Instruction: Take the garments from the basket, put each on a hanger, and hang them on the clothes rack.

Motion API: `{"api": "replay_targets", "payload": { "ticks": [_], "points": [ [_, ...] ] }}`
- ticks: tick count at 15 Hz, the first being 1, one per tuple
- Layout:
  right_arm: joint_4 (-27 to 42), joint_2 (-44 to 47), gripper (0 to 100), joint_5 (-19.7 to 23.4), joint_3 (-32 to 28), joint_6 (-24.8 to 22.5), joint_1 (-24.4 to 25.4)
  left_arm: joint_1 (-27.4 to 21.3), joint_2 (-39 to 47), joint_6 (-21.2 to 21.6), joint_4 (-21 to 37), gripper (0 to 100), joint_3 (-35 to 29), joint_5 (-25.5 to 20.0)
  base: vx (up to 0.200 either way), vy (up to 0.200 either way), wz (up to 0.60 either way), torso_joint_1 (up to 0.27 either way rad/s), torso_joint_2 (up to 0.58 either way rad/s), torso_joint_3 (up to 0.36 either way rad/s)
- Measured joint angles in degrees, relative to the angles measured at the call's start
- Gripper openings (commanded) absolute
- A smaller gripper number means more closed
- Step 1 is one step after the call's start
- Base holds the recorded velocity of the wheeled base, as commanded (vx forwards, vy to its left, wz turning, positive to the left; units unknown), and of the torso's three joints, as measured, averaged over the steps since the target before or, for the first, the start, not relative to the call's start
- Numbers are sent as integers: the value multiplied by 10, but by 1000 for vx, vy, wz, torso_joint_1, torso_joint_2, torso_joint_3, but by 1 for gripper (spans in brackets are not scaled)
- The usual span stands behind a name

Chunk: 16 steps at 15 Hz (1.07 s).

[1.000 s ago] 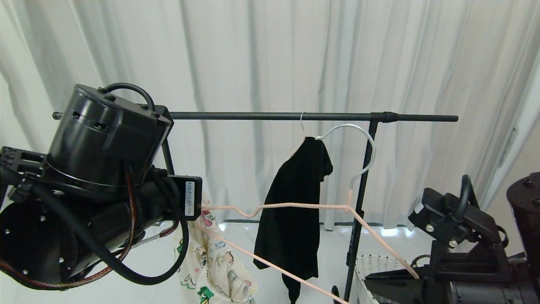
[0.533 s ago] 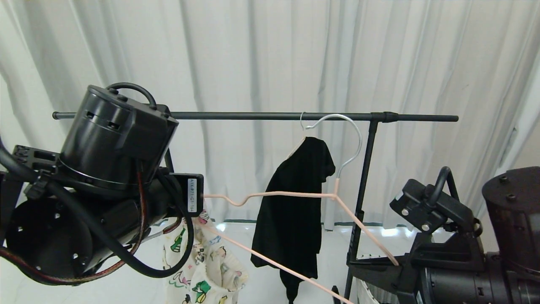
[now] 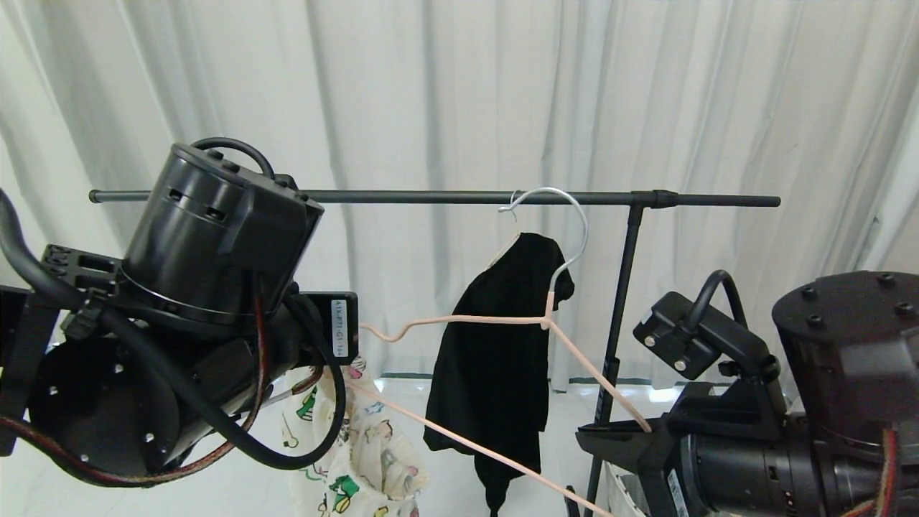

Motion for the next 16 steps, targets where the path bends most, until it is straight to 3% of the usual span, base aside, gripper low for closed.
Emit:
{"api": "replay_targets", "payload": {
  "ticks": [7, 13, 16],
  "points": [
    [0, 19, 0, -9, -11, 1, 7, -28, 15, -21, 0, 0, -21, 0, 0, 0, 0, 0, 0, 0],
    [6, 17, 0, -66, -7, 20, 2, -9, 18, -21, 0, 0, -20, 15, 0, 0, 0, 0, 0, 0],
    [4, 17, 0, -70, -4, 21, 0, -5, 19, -21, 1, 0, -19, 15, 0, 0, 0, 0, 0, 0]
  ]
}}
